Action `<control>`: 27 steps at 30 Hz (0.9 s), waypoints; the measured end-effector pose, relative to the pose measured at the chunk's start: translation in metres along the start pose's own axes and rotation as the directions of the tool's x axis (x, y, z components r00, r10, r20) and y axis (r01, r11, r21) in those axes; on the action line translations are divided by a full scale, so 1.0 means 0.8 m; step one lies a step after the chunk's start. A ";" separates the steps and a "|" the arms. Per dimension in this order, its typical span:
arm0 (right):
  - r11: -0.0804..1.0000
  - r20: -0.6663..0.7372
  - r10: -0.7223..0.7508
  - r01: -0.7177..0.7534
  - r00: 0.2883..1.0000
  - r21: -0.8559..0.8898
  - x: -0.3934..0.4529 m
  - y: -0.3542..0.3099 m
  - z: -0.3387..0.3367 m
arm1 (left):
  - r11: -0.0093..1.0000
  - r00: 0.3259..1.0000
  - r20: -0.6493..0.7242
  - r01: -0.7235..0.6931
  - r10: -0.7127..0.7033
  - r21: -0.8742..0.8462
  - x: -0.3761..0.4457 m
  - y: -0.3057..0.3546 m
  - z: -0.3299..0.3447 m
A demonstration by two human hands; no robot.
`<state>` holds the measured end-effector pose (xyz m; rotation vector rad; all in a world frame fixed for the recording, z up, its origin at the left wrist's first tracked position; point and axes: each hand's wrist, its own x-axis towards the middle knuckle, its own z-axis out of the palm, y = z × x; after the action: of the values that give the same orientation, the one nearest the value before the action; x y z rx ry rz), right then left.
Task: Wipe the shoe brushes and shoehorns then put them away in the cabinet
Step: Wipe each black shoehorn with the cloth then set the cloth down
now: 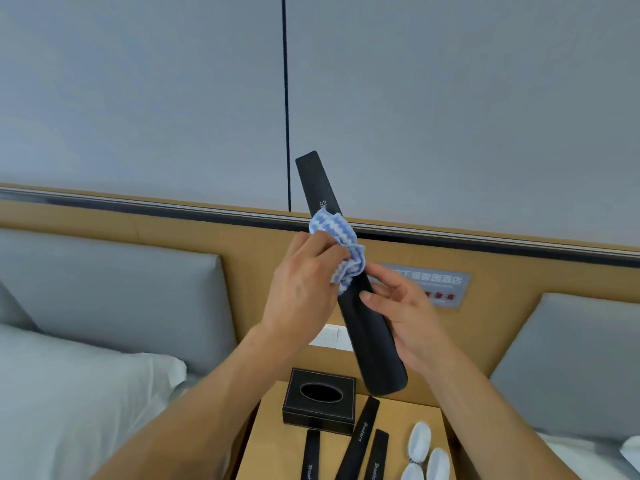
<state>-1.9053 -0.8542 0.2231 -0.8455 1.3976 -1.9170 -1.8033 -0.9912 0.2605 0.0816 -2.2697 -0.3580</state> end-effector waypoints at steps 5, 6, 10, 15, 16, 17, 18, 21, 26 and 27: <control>0.992 0.035 0.000 0.005 0.999 -0.124 0.007 0.001 0.018 | 0.997 0.997 -0.070 0.016 -0.011 0.073 0.004 -0.018 -0.026; 0.991 0.055 0.008 -0.001 0.998 -0.134 0.007 0.001 0.019 | 0.995 0.994 -0.100 0.042 -0.033 0.089 0.008 -0.021 -0.032; 0.989 0.090 0.044 -0.030 0.995 -0.142 0.000 0.007 0.026 | 0.957 0.967 -0.176 0.215 -0.182 0.193 0.035 -0.044 -0.057; 0.983 0.111 0.070 -0.049 0.991 -0.177 -0.008 0.013 0.032 | 0.911 0.951 -0.172 0.298 -0.258 0.285 0.084 -0.081 -0.091; 0.984 0.110 0.065 -0.045 0.992 -0.174 -0.008 0.012 0.032 | 0.906 0.950 -0.176 0.302 -0.259 0.296 0.091 -0.084 -0.093; 0.985 0.109 0.059 -0.040 0.992 -0.169 -0.007 0.010 0.031 | 0.906 0.949 -0.187 0.301 -0.254 0.296 0.096 -0.085 -0.094; 0.986 0.109 0.052 -0.034 0.993 -0.163 -0.005 0.008 0.029 | 0.910 0.948 -0.202 0.297 -0.246 0.288 0.101 -0.085 -0.092; 0.985 0.107 0.038 -0.019 0.994 -0.173 0.000 0.000 0.023 | 0.919 0.942 -0.230 0.302 -0.246 0.252 0.110 -0.085 -0.085; 0.978 0.092 0.008 0.012 0.996 -0.209 0.002 -0.007 0.016 | 0.926 0.935 -0.286 0.284 -0.210 0.250 0.105 -0.073 -0.072; 0.981 0.093 0.005 0.013 0.996 -0.194 0.002 -0.007 0.016 | 0.926 0.939 -0.273 0.278 -0.208 0.255 0.102 -0.068 -0.068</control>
<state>-1.8972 -0.8614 0.2318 -1.0167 1.5453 -1.7398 -1.8201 -1.0696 0.3384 0.5379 -2.0560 -0.1307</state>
